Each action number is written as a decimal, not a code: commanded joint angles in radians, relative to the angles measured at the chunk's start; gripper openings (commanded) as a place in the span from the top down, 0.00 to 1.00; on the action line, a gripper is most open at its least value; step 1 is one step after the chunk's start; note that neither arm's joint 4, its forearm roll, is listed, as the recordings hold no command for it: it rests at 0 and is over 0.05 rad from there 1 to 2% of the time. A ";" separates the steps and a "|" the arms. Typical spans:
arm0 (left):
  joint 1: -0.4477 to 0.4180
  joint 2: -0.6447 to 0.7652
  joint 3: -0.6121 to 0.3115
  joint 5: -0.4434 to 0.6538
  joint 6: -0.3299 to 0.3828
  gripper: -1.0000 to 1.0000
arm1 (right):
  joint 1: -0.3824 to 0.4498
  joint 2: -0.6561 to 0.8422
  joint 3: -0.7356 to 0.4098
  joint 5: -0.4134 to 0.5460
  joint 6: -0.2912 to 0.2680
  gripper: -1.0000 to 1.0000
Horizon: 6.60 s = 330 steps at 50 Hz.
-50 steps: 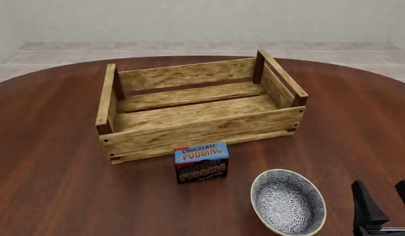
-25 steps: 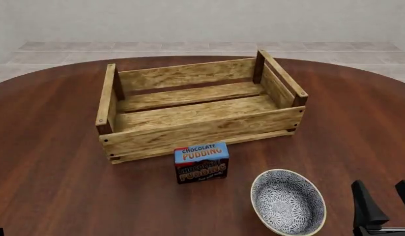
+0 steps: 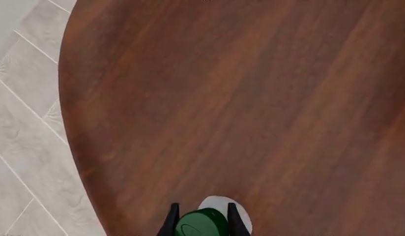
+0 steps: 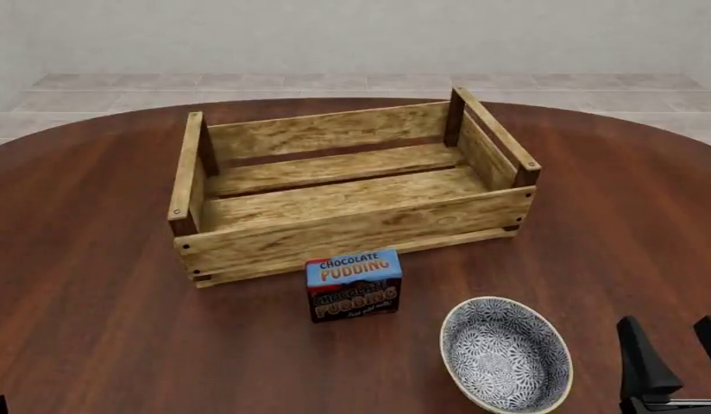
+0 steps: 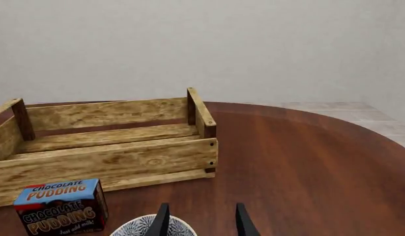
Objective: Pick up the salad dressing and put it in the tray.
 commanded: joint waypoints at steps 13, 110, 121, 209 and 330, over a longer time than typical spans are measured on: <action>-0.052 -0.116 -0.041 0.127 -0.020 1.00 | 0.000 0.000 0.000 0.000 0.000 0.00; -0.809 0.208 -0.825 0.108 0.023 1.00 | 0.000 0.000 0.000 0.000 0.000 0.00; -0.920 0.338 -0.906 0.031 0.039 1.00 | 0.000 0.000 0.000 0.000 0.000 0.00; -1.139 1.281 -1.433 -0.384 0.155 1.00 | 0.000 0.000 0.000 0.000 0.000 0.00; -1.137 1.593 -1.476 -0.465 0.130 1.00 | 0.000 0.000 0.000 0.000 0.000 0.00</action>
